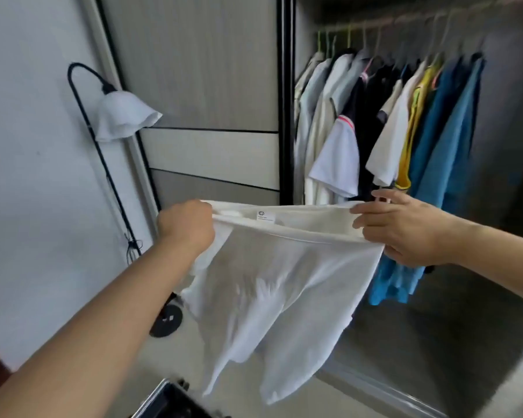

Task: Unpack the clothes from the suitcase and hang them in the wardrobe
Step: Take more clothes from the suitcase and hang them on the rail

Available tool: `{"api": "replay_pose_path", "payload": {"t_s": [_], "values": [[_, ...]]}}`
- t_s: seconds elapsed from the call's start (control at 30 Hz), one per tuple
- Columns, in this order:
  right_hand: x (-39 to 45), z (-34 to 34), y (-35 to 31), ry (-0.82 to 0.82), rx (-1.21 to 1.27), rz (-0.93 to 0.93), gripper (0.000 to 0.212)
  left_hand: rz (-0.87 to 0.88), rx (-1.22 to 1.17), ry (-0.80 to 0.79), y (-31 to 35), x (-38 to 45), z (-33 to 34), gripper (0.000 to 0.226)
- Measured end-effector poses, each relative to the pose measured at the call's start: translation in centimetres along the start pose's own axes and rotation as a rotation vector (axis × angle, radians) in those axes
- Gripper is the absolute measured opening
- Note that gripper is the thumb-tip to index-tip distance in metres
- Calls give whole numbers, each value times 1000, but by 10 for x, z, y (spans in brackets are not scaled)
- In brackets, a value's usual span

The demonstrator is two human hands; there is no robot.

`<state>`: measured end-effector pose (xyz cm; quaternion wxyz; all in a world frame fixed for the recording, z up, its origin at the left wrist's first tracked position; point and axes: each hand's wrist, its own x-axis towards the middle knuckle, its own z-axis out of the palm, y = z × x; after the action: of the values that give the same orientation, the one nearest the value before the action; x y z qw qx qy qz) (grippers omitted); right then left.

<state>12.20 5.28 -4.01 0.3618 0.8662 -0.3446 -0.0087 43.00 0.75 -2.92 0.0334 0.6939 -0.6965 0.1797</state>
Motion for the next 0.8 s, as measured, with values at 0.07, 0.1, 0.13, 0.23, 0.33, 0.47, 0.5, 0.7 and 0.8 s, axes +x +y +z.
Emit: {"api": "replay_pose_path", "payload": {"t_s": [0.07,0.1,0.13,0.23,0.33,0.47,0.5,0.7,0.8], "values": [[-29,-23,25,-53,-5,-6,20,82,39,83,29,17,-24,34],[-46,-37,36,-118,-24,28,22,149,43,137,50,25,-38,35],[-62,-44,47,-134,-60,55,19,219,49,183,73,33,-51,36],[-100,-56,75,-139,-162,272,11,380,48,309,133,50,-83,38],[-135,-53,110,-80,-180,509,22,519,51,397,184,69,-103,36],[-168,-40,159,-77,-185,718,14,650,18,375,250,95,-121,29],[-177,-34,175,-64,-151,733,14,668,1,352,266,103,-126,28],[-215,-11,258,-256,-118,786,23,761,-84,363,336,155,-159,15],[-224,-5,283,-365,-45,885,20,773,-148,397,367,176,-171,10]]}}
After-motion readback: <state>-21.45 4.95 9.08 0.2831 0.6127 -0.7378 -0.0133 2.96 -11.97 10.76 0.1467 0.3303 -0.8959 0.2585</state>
